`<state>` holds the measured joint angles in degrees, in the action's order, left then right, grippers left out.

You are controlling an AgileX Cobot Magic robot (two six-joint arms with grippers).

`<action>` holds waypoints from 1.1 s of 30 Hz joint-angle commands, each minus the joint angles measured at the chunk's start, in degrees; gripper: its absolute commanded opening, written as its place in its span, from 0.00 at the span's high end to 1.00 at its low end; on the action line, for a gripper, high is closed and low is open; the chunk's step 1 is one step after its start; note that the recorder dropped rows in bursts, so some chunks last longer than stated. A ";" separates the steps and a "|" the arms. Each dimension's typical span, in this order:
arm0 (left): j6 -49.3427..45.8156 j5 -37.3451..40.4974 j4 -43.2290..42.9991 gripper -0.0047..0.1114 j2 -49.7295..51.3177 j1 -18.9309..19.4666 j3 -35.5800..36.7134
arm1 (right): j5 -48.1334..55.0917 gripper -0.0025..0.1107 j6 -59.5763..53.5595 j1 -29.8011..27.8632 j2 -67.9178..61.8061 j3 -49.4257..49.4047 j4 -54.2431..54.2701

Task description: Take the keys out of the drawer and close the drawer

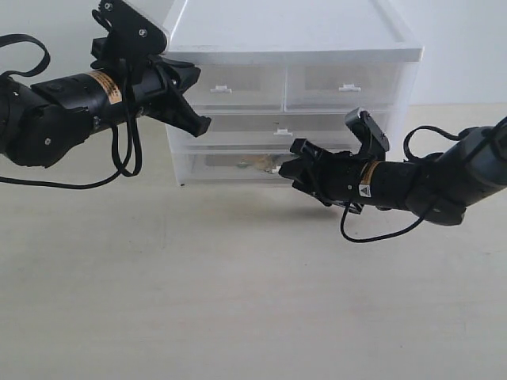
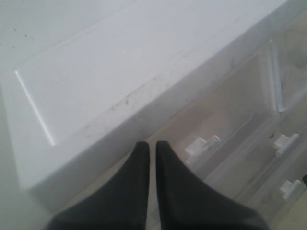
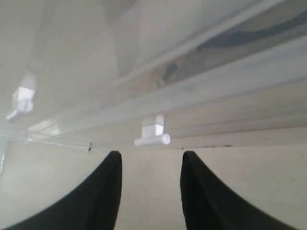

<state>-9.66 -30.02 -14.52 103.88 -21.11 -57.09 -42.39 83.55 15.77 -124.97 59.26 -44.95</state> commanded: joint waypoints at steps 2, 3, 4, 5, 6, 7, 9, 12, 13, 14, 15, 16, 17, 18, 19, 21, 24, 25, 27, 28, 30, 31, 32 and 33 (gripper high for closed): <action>-0.22 -1.04 0.60 0.92 0.11 0.00 -0.25 | 3.25 0.67 -0.12 -0.28 0.18 1.79 -1.48; -0.23 -1.19 0.60 0.92 0.11 0.00 -0.25 | 3.38 0.67 0.36 -0.28 0.18 2.04 -1.96; -0.23 -1.19 0.60 0.92 0.11 0.00 -0.25 | 3.78 0.67 0.94 -0.28 0.18 2.57 -2.22; -0.23 -1.19 0.60 0.92 0.11 0.00 -0.25 | 3.91 0.67 1.50 -0.28 0.18 2.84 -2.95; -0.23 -1.19 0.60 0.92 0.11 0.00 -0.25 | 4.53 0.67 2.73 -0.16 0.18 3.67 -4.25; -0.23 -1.19 0.60 0.92 0.11 0.00 -0.25 | 4.79 0.67 4.45 0.09 -0.29 4.43 -5.46; -0.23 -1.19 0.60 0.92 0.11 0.00 -0.25 | 4.66 0.67 6.81 0.21 -1.68 5.83 -7.14; -0.23 -1.19 0.60 0.92 0.11 0.00 -0.25 | 4.29 0.67 6.86 0.21 -2.58 6.63 -7.27; -0.23 -1.19 0.60 0.92 0.11 0.00 -0.25 | 3.82 0.67 6.97 0.21 -2.58 7.03 -7.27; -0.23 -1.31 0.60 0.92 0.11 0.00 -0.25 | 3.78 0.67 7.20 0.21 -2.58 7.25 -7.27; -0.23 -1.31 0.60 0.92 0.11 0.00 -0.25 | 3.90 0.67 7.20 0.21 -2.58 7.52 -7.27; -0.23 -1.31 0.60 0.92 0.11 0.00 -0.25 | 4.28 0.67 7.20 0.21 -2.58 7.65 -7.27; -0.23 -1.31 0.60 0.92 0.11 0.00 -0.25 | 4.39 0.67 7.09 0.21 -2.58 7.68 -7.27; -0.23 -1.31 0.60 0.92 0.11 0.00 -0.25 | 4.39 0.67 6.55 0.21 -2.58 7.68 -6.75; -0.23 -1.31 0.60 0.92 0.11 0.00 -0.25 | 4.39 0.67 5.80 0.21 -2.58 7.68 -6.46; -0.23 -1.31 0.60 0.92 0.11 0.00 -0.25 | 4.18 0.67 5.67 0.21 -2.58 7.81 -6.25; -0.23 -1.31 0.60 0.92 0.11 0.00 -0.25 | 2.52 0.67 5.92 0.21 -2.58 8.27 -6.60; -0.23 -1.31 0.60 0.92 0.11 0.00 -0.25 | 1.71 0.67 5.92 0.21 -2.58 8.27 -6.48; -0.23 -1.31 0.60 0.92 0.11 0.00 -0.25 | 0.40 0.67 5.92 0.21 -2.58 8.27 -6.25; -0.23 -1.31 0.60 0.92 0.11 0.00 -0.25 | 0.15 0.67 5.82 0.21 -2.58 8.27 -6.25; -0.23 -1.31 0.60 0.92 0.11 0.00 -0.25 | -0.91 0.67 5.54 0.21 -2.58 8.27 -5.66; -0.23 -1.31 0.60 0.92 0.11 0.00 -0.25 | -1.31 0.67 5.42 0.21 -2.58 8.27 -5.20; -0.23 -1.31 0.60 0.92 0.11 0.00 -0.25 | -1.77 0.67 5.42 0.21 -2.58 8.27 -4.74; -0.23 -1.31 0.60 0.92 0.11 0.00 -0.25 | -1.91 0.67 5.27 0.21 -2.58 8.27 -4.16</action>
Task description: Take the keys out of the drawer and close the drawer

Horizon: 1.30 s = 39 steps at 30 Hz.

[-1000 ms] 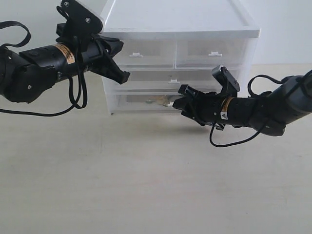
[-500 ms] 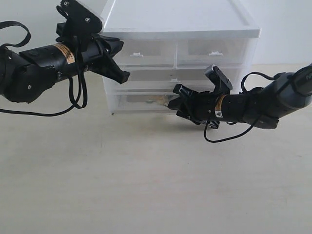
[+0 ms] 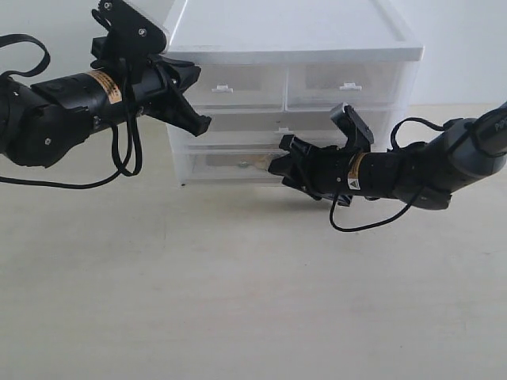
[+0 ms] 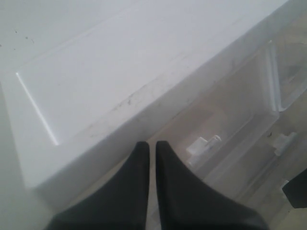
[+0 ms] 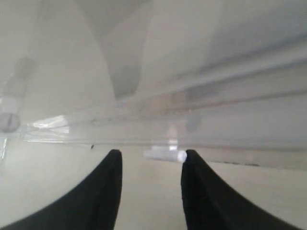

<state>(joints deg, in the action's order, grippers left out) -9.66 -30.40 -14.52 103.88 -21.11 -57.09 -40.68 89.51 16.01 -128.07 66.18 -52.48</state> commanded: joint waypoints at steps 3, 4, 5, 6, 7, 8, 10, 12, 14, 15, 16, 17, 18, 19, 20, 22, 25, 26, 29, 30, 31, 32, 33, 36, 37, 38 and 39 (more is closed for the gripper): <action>-0.23 -0.93 0.60 0.92 0.11 0.00 -0.25 | -2.99 0.67 -2.10 -0.02 0.52 1.34 4.69; -0.23 -0.93 0.60 0.92 0.11 0.00 -0.25 | -2.81 0.67 -2.24 -0.02 0.52 1.34 4.98; -0.23 -0.93 0.60 0.92 0.11 0.00 -0.25 | -2.46 0.67 -3.00 -0.02 0.52 1.34 5.22; -0.23 -0.93 0.60 0.92 0.11 0.00 -0.25 | -2.33 0.67 -3.37 -0.02 0.52 1.34 5.22; -0.23 -0.93 0.60 0.92 0.11 0.00 -0.25 | -2.33 0.69 -3.53 -0.02 0.52 1.34 5.36; -0.23 -0.93 0.60 0.92 0.11 0.00 -0.25 | -2.33 0.72 -3.53 -0.02 0.52 1.34 5.47; -0.23 -0.93 0.60 0.92 0.11 0.00 -0.25 | -2.33 0.82 -3.73 -0.02 0.52 1.34 5.60; -0.23 -0.93 0.60 0.92 0.11 0.00 -0.25 | -2.33 0.93 -4.38 -0.02 0.52 1.34 5.83; -0.23 -0.93 0.60 0.92 0.11 0.00 -0.25 | -2.33 0.98 -4.62 -0.02 0.52 1.34 5.83; -0.23 -0.93 0.60 0.92 0.11 0.00 -0.25 | -2.33 0.98 -4.62 -0.02 0.52 1.34 5.83; -0.23 -0.93 0.60 0.92 0.11 0.00 -0.25 | -2.33 0.98 -4.62 -0.02 0.52 1.34 5.83; -0.23 -0.93 0.60 0.92 0.11 0.00 -0.25 | -2.33 0.98 -4.62 -0.02 0.52 1.34 5.83; -0.23 -0.93 0.60 0.92 0.11 0.00 -0.25 | -2.33 0.98 -4.62 -0.02 0.52 1.34 5.83; -0.23 -0.93 0.60 0.92 0.11 0.00 -0.25 | -2.33 0.98 -4.62 -0.02 0.52 1.34 5.83; -0.23 -0.93 0.60 0.92 0.11 0.00 -0.25 | -2.33 0.98 -4.62 -0.02 0.52 1.34 5.69; -0.23 -0.93 0.60 0.92 0.11 0.00 -0.25 | -2.33 0.98 -4.47 -0.02 0.52 1.34 5.34; -0.23 -0.93 0.60 0.92 0.11 0.00 -0.25 | -2.33 0.98 -4.25 -0.02 0.52 1.23 4.89; -0.23 -0.93 0.60 0.92 0.11 0.00 -0.25 | -2.33 0.98 -4.21 -0.02 0.52 1.12 4.75; -0.23 -0.81 0.60 0.92 0.11 0.00 -0.25 | -2.33 0.98 -4.04 -0.02 0.52 1.00 3.71; -0.23 -0.81 0.60 0.92 0.11 0.00 -0.25 | -2.58 0.98 -4.04 -0.02 0.52 0.72 3.89; -0.23 -0.66 0.60 0.92 0.11 0.00 -0.25 | -2.58 0.98 -4.04 -0.02 0.64 0.23 4.30; -0.23 -0.52 0.60 0.92 0.11 0.00 -0.25 | -2.58 0.98 -4.46 -0.02 0.90 -0.20 4.79; -0.23 -0.40 0.60 0.92 0.11 0.00 -0.25 | -2.58 0.98 -4.70 -0.02 1.09 -0.71 4.77; -0.23 -0.02 0.60 0.92 0.11 0.00 -0.25 | -2.70 0.98 -5.75 -0.02 1.62 -1.57 4.44; -0.23 -0.02 0.60 0.92 0.11 0.00 -0.25 | -2.84 0.98 -5.75 -0.02 1.74 -1.73 3.66; -0.23 0.07 0.60 0.92 0.11 0.00 -0.25 | -2.98 0.98 -5.75 -0.02 1.86 -1.72 3.10; -0.23 0.07 0.60 0.92 0.11 0.00 -0.25 | -2.98 0.98 -5.30 -0.02 1.99 -1.72 2.49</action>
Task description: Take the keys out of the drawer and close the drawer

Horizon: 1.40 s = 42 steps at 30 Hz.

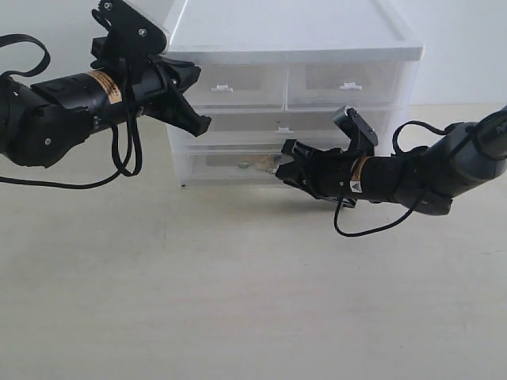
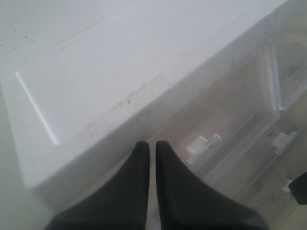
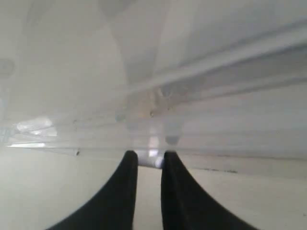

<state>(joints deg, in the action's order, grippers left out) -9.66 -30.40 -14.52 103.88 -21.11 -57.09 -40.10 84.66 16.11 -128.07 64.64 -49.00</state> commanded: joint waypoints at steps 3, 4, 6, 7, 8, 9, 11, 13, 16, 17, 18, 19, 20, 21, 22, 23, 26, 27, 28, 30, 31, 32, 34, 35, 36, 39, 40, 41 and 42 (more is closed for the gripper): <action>-0.23 0.01 0.60 0.92 0.21 0.00 -0.25 | -4.08 0.98 0.94 -0.12 2.24 -0.18 -2.67; -0.23 0.01 0.60 0.92 0.21 0.00 -0.25 | -4.19 0.98 0.92 -0.12 2.24 -0.18 -3.23; -0.23 0.01 0.60 0.92 0.21 0.00 -0.25 | -4.19 0.98 1.92 -0.12 2.24 -0.18 -4.45; -0.23 0.01 0.60 0.92 0.21 0.00 -0.25 | -4.19 0.98 2.07 -0.12 2.24 -0.18 -5.24; -0.23 0.01 0.60 0.92 0.21 0.00 -0.25 | -4.30 0.98 2.55 -0.12 2.24 -0.18 -5.87; -0.23 0.01 0.60 0.92 0.21 0.00 -0.25 | -4.40 0.98 2.97 -0.12 2.24 -0.18 -6.53; -0.23 0.01 0.60 0.92 0.21 0.00 -0.25 | -4.55 0.98 3.40 -0.12 2.24 -0.18 -7.12; -0.23 0.01 0.60 0.92 0.21 0.00 -0.25 | -4.55 0.98 3.50 -0.12 2.24 -0.18 -7.55; -0.23 0.01 0.60 0.92 0.21 0.00 -0.25 | -4.55 0.98 3.04 -0.12 2.36 -1.26 -7.07; -0.23 0.01 0.60 0.92 0.21 0.00 -0.25 | -4.30 0.98 2.60 -0.12 2.65 -1.70 -6.83; -0.23 0.01 0.60 0.92 0.21 0.00 -0.25 | -4.12 0.98 1.47 -0.12 2.97 -2.31 -6.14; -0.23 0.01 0.60 0.92 0.21 0.00 -0.25 | -4.22 0.98 0.38 -0.12 3.35 -2.87 -5.72; -0.23 0.01 0.60 0.92 0.21 0.00 -0.25 | -4.23 0.98 -0.30 -0.12 3.80 -3.53 -5.45; -0.23 0.01 0.60 0.92 0.21 0.00 -0.25 | -4.23 0.98 -0.88 -0.12 4.38 -4.03 -5.27; -0.23 0.01 0.60 0.92 0.21 0.00 -0.25 | -4.23 0.98 -1.03 -0.12 4.87 -4.48 -5.41; -0.23 0.01 0.60 0.92 0.21 0.00 -0.25 | -4.23 0.98 -1.19 -0.12 5.43 -5.03 -5.25; -0.23 0.01 0.60 0.92 0.21 0.00 -0.25 | -4.23 0.98 -1.28 -0.12 6.95 -6.20 -5.52; -0.23 0.12 0.60 0.92 0.20 0.00 -0.25 | -4.23 0.98 -1.41 -0.12 7.29 -6.67 -5.52; -0.23 0.12 0.60 0.92 0.20 0.00 -0.25 | -4.23 0.98 -1.66 -0.12 7.53 -7.07 -5.52; -0.23 0.12 0.60 0.92 0.20 0.00 -0.25 | -4.45 0.98 -2.06 -0.12 8.08 -8.06 -5.26; -0.23 0.30 0.60 0.92 0.20 0.00 -0.25 | -4.56 0.98 -2.56 -0.12 8.26 -8.62 -5.10; -0.23 0.27 0.71 0.92 0.20 0.00 -0.25 | -4.98 0.98 -2.93 -0.12 8.42 -9.21 -4.63; -0.23 0.27 0.71 0.92 0.20 0.00 -0.25 | -5.24 0.98 -4.16 -0.12 8.94 -10.22 -3.34; -0.23 0.27 0.71 0.92 0.20 0.00 -0.25 | -5.33 0.98 -4.36 -0.12 9.06 -10.66 -3.36; -0.23 0.27 0.71 0.92 0.20 0.00 -0.25 | -5.33 0.98 -4.64 -0.12 9.27 -10.88 -3.36; -0.23 0.27 0.71 0.92 0.20 0.00 -0.25 | -5.26 0.98 -5.15 -0.12 9.85 -11.29 -5.84; -0.23 0.27 0.71 0.92 0.20 0.00 -0.25 | -5.50 0.98 -5.15 -0.12 10.24 -11.29 -7.77; -0.23 0.27 0.71 0.92 0.20 0.00 -0.25 | -5.75 0.98 -5.15 -0.12 10.54 -11.29 -9.33; -0.23 0.27 0.71 0.92 0.20 0.00 -0.25 | -5.90 0.98 -5.15 -0.12 11.13 -11.29 -11.79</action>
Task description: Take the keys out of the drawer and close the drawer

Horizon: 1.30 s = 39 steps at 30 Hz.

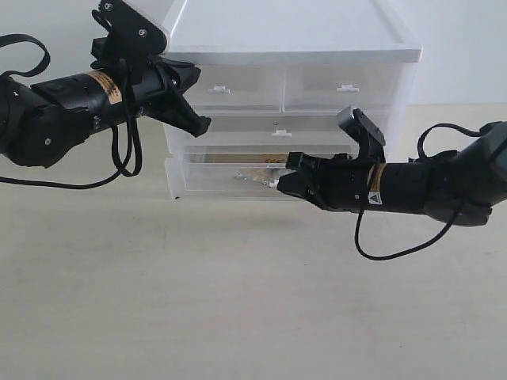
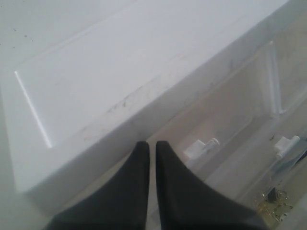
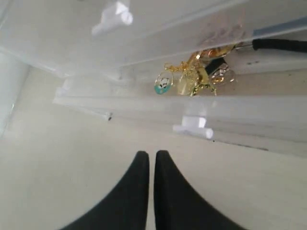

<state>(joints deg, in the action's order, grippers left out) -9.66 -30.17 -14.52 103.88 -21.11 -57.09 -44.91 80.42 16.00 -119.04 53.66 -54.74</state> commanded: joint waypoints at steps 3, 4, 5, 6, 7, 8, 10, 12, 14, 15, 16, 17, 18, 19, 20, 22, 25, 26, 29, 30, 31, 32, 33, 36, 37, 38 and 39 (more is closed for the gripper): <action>-0.23 0.42 0.71 0.92 0.20 0.00 -0.25 | -0.32 0.98 -0.91 -0.02 4.71 -0.55 -12.58; -0.23 0.67 0.71 0.92 0.20 0.00 -0.25 | 0.74 0.98 -0.80 -0.02 5.90 -0.55 -14.52; -0.23 0.80 0.71 0.92 0.20 0.00 -0.25 | 1.72 0.98 -0.48 -0.02 7.16 -0.55 -15.80; -0.23 1.16 0.71 0.92 0.20 0.00 -0.25 | 3.29 0.98 0.14 -0.02 8.50 -0.55 -17.94; -0.23 1.32 0.71 0.92 0.20 0.00 -0.25 | 4.20 0.98 0.15 -0.02 9.95 -0.55 -19.45; -0.23 1.45 0.71 0.92 0.20 0.00 -0.25 | 4.85 0.98 0.27 -0.02 11.13 -0.55 -21.54; -0.23 1.53 0.71 0.92 0.20 0.00 -0.25 | 5.72 0.97 0.40 -0.02 14.11 -0.55 -28.16; -0.23 1.53 0.71 0.92 0.20 0.00 -0.25 | 8.21 0.91 0.40 -0.02 18.12 -0.55 -39.00; -0.23 1.53 0.71 0.92 0.20 0.00 -0.25 | 11.34 0.79 -1.15 -0.02 21.46 -0.55 -45.21; -0.04 1.51 0.71 0.92 0.20 0.00 -0.25 | 12.29 0.65 -8.82 -0.02 22.08 -0.50 -45.21; -0.04 1.51 0.71 0.92 0.20 0.00 -0.25 | 12.81 0.59 -12.28 -0.02 22.08 -0.36 -45.21; -0.07 1.68 0.71 0.92 0.20 0.00 -0.25 | 14.87 0.44 -16.14 -0.02 21.95 -0.36 -45.21; -0.07 1.68 0.71 0.92 0.20 0.00 -0.25 | 16.87 0.41 -16.58 -0.02 21.85 -0.36 -45.21; -0.07 1.68 0.71 0.92 0.20 0.00 -0.25 | 22.46 0.42 -16.17 -0.02 21.82 -0.36 -45.21; -0.07 1.52 0.71 0.92 0.20 0.00 -0.25 | 24.45 0.47 -18.40 -0.02 21.82 -0.36 -45.21; -0.07 1.43 0.71 0.92 0.20 0.00 -0.25 | 23.70 0.52 -27.75 -0.02 21.71 -0.36 -45.21; -0.07 1.20 0.71 0.92 0.20 0.00 -0.25 | 26.28 0.52 -34.42 -0.02 20.21 -0.36 -45.21; -0.07 1.20 0.71 0.92 0.20 0.00 -0.25 | 26.72 0.52 -36.43 -0.02 19.14 -0.24 -45.21; -0.07 1.33 0.71 0.92 0.20 0.00 -0.25 | 26.27 0.52 -34.99 -0.02 16.44 1.70 -45.21; -0.07 1.33 0.71 0.92 0.20 0.00 -0.25 | 25.92 0.52 -34.16 -0.02 15.98 2.42 -45.21; -0.07 1.33 0.71 0.92 0.20 0.00 -0.25 | 25.93 0.52 -34.26 -0.02 15.60 3.07 -45.21; -0.07 1.33 0.71 0.92 0.20 0.00 -0.25 | 25.93 0.52 -34.17 -0.02 15.48 3.42 -45.21; -0.07 1.33 0.71 0.92 0.20 0.00 -0.25 | 25.65 0.52 -33.86 -0.02 15.34 3.79 -45.21; -0.07 1.33 0.60 0.92 0.20 0.00 -0.25 | 26.38 0.52 -34.70 -0.02 14.80 4.60 -45.21; -0.07 1.22 0.60 0.92 0.20 0.00 -0.25 | 26.83 0.52 -34.74 -0.02 14.38 4.91 -45.21; -0.20 1.22 0.60 0.92 0.20 0.00 -0.25 | 27.18 0.52 -35.06 -0.02 14.08 5.08 -45.21; -0.20 1.22 0.60 0.92 0.20 0.00 -0.25 | 27.35 0.52 -35.21 -0.02 13.78 5.31 -45.21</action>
<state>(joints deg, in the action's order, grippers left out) -9.66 -28.68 -14.52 103.88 -21.11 -57.09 -18.62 45.77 16.00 -104.51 58.23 -100.02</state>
